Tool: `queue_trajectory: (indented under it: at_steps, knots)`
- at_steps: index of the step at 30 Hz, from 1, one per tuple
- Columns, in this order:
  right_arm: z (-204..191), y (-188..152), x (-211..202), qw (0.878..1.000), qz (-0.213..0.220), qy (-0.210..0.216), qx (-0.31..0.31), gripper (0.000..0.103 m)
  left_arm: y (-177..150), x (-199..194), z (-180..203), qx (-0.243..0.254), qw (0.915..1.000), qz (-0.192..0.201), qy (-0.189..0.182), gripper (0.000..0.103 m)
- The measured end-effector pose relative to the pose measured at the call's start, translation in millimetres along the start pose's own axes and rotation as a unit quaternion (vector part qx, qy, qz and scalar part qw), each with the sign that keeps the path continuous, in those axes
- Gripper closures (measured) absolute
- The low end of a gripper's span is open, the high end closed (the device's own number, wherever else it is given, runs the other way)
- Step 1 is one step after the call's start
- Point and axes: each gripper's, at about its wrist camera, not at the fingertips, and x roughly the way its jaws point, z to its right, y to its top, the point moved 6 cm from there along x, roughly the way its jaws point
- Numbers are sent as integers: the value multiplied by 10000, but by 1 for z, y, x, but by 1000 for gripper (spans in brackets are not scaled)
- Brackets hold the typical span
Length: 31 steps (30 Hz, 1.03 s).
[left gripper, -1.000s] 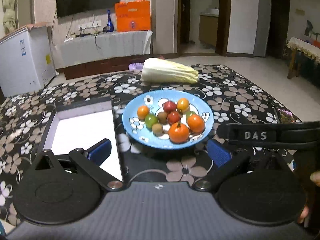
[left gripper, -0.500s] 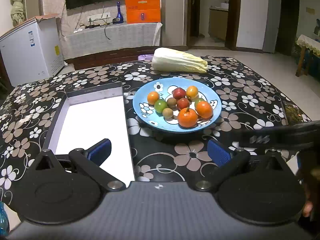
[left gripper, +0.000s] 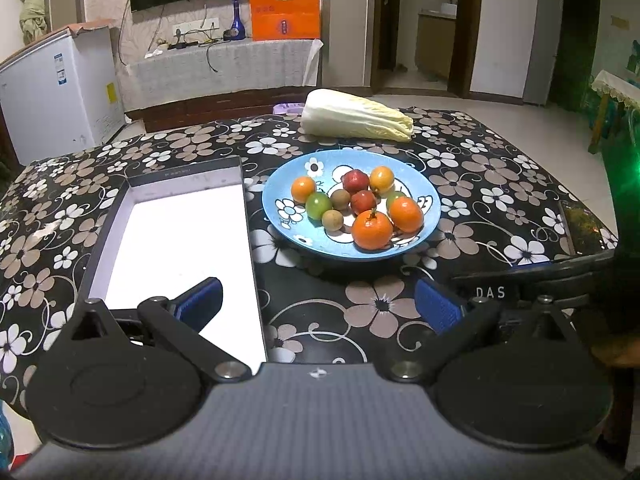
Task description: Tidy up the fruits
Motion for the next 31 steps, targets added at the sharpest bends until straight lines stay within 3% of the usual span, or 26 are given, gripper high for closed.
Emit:
queue_trajectory:
  at_steps: [24, 31]
  knots:
    - [-4, -2, 4, 9999, -72, 33, -88, 35, 0, 2, 0, 2, 10000, 5, -8, 0]
    - [-4, -2, 3, 9999, -70, 35, -93, 35, 3, 1, 1, 55, 9998, 167, 27, 0]
